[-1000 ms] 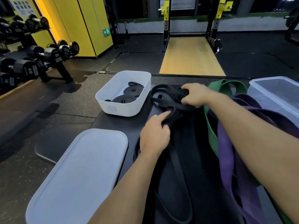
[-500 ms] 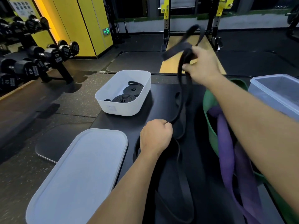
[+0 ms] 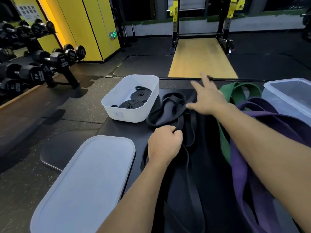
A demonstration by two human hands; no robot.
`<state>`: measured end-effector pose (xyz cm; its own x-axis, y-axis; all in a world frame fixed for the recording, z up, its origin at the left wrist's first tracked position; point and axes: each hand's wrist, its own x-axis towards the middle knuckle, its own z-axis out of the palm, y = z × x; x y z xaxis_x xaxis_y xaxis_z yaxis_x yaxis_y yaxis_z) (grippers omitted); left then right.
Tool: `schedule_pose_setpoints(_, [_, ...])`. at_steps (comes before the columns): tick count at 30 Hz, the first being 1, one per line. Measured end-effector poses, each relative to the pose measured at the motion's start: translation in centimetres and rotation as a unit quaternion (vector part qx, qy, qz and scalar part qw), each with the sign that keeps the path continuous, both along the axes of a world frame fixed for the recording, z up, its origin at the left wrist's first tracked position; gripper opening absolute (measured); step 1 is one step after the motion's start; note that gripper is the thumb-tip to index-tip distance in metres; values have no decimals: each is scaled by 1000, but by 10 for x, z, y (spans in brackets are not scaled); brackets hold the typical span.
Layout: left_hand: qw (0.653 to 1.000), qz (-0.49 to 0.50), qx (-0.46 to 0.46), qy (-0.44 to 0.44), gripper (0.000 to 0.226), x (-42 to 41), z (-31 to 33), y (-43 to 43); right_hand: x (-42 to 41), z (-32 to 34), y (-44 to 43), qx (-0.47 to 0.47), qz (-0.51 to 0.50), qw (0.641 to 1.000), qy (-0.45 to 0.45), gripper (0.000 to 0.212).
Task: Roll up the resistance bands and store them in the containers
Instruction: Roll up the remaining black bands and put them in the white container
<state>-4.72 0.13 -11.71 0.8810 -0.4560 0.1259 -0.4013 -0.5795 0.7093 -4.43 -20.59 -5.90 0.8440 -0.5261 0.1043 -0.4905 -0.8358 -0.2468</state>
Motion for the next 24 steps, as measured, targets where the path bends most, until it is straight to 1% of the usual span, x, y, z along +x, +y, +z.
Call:
schedule_pose_setpoints(1, [1000, -1, 1, -1, 27, 0, 0, 0, 1, 5, 1, -17, -23, 998, 48, 80])
schedule_pose_setpoints(2, [1000, -2, 3, -3, 28, 0, 0, 0, 2, 9, 2, -41, -35, 996, 70, 75])
schedule_pose_setpoints(3, [1000, -5, 6, -3, 28, 0, -1, 0, 4, 10, 3, -68, -23, 995, 70, 75])
schedule_pose_setpoints(5, [1000, -10, 6, -1, 27, 1, 0, 0, 11, 11, 5, -101, 43, 990, 90, 84])
schedule_pose_setpoints(7, [1000, -13, 2, 5, 24, 0, 1, 1, 17, 12, 10, -73, 82, 985, 134, 82])
schedule_pose_setpoints(9, [1000, -15, 1, 8, 23, -1, 1, 2, 19, 11, 15, -3, 75, 985, 157, 84])
schedule_pose_setpoints(10, [1000, -14, 2, 6, 23, -1, 1, 3, 20, 9, 17, 24, 64, 986, 153, 85])
schedule_pose_setpoints(11, [1000, -12, 5, 6, 24, -1, 1, 2, 20, 7, 17, 45, 54, 986, 148, 82])
schedule_pose_setpoints(12, [1000, -11, 9, 5, 25, -1, 2, 2, 20, 5, 17, 69, 50, 987, 139, 69])
schedule_pose_setpoints(13, [1000, -10, 15, 5, 27, 0, 3, 2, 22, 3, 15, 93, 36, 988, 121, 45])
schedule_pose_setpoints(14, [1000, -8, 21, 5, 30, 0, 4, 1, 25, 1, 12, 120, 14, 990, 75, 21])
schedule_pose_setpoints(15, [1000, -6, 26, 4, 31, 0, 4, 1, 28, 1, 11, 146, -23, 989, 4, 12])
schedule_pose_setpoints(16, [1000, -6, 31, 2, 32, 0, 4, 1, 32, 4, 10, 178, -70, 977, -92, 12])
schedule_pose_setpoints(17, [1000, -6, 30, 4, 33, 0, 4, 1, 36, 11, 10, 215, -104, 953, -185, 5])
schedule_pose_setpoints(18, [1000, -5, 23, 8, 33, 1, 3, 1, 39, 17, 9, 241, -108, 931, -251, 10])
schedule_pose_setpoints(19, [1000, -2, 16, 13, 32, 1, 3, 1, 42, 22, 9, 244, -88, 930, -260, 29])
schedule_pose_setpoints(20, [1000, 1, 12, 17, 32, 2, 2, 1, 44, 24, 9, 225, -60, 946, -225, 45])
schedule_pose_setpoints(21, [1000, 2, 11, 19, 31, 1, 2, 1, 43, 24, 10, 184, -58, 968, -162, 54])
schedule_pose_setpoints(22, [1000, 1, 11, 18, 30, 1, 2, 1, 42, 21, 9, 137, -69, 982, -108, 56])
schedule_pose_setpoints(23, [1000, 0, 10, 18, 29, 0, 2, 1, 38, 18, 9, 97, -88, 989, -72, 56])
schedule_pose_setpoints(24, [1000, 0, 9, 17, 29, -1, 1, 1, 35, 13, 5, 62, -101, 991, -57, 57])
